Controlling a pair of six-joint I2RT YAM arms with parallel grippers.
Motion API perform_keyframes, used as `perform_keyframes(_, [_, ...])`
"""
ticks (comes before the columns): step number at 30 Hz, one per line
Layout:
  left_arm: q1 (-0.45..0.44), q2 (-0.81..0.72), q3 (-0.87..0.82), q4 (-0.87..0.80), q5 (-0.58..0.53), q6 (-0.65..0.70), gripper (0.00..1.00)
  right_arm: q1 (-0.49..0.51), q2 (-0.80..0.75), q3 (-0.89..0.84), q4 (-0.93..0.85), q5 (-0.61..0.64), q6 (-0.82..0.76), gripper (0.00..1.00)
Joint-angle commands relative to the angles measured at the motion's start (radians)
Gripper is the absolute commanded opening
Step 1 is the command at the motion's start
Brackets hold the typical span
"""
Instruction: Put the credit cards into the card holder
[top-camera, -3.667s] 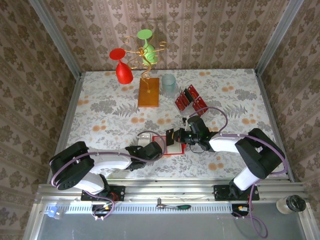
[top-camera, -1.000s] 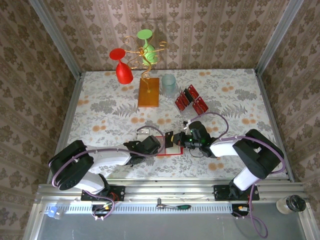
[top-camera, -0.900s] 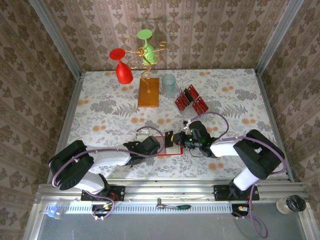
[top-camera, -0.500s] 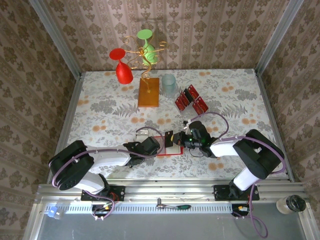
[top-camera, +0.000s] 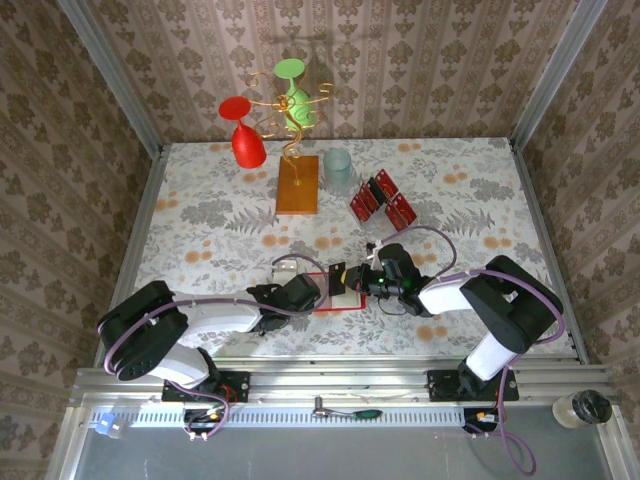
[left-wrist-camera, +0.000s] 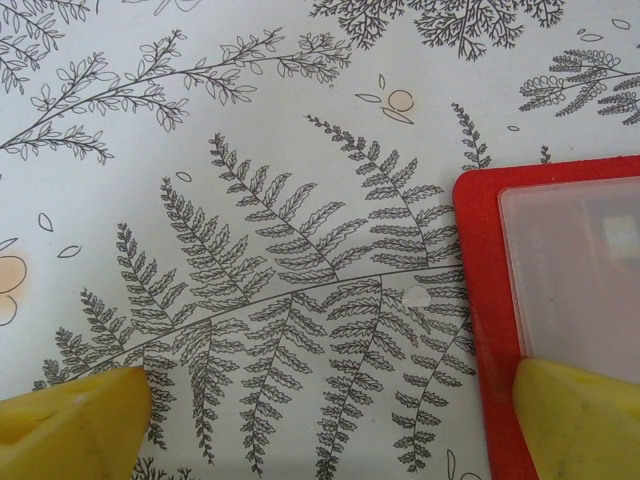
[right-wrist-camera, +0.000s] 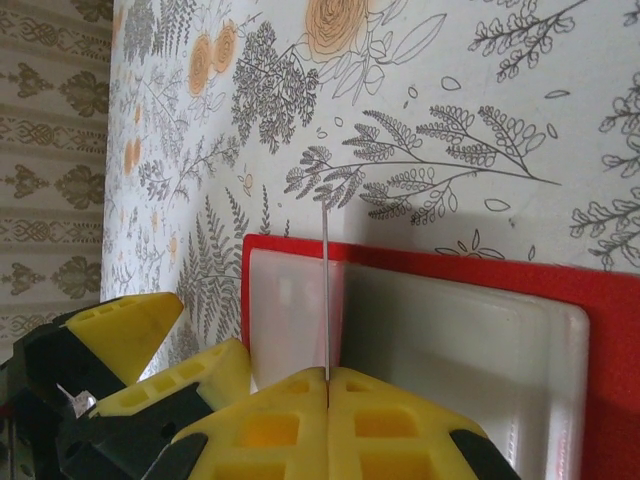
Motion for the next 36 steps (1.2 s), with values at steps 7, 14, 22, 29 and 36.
perform_keyframes(7, [-0.012,0.003,-0.004,-0.030,-0.018,-0.015,0.95,0.003,0.012,-0.038,0.051,-0.027,0.034,0.00])
perform_keyframes(14, [-0.012,-0.064,0.024,-0.055,-0.024,0.032,0.95,0.003,0.014,-0.045,0.069,-0.025,0.050,0.00])
perform_keyframes(22, [-0.025,-0.074,0.020,-0.045,-0.006,0.035,0.95,0.003,0.018,-0.049,0.091,-0.023,0.067,0.00])
perform_keyframes(29, [-0.045,-0.045,0.004,-0.041,-0.009,0.007,0.95,0.003,0.029,-0.056,0.111,-0.025,0.076,0.00])
perform_keyframes(36, [-0.056,-0.037,-0.011,-0.062,-0.032,-0.021,0.95,0.003,0.041,-0.058,0.128,-0.028,0.083,0.00])
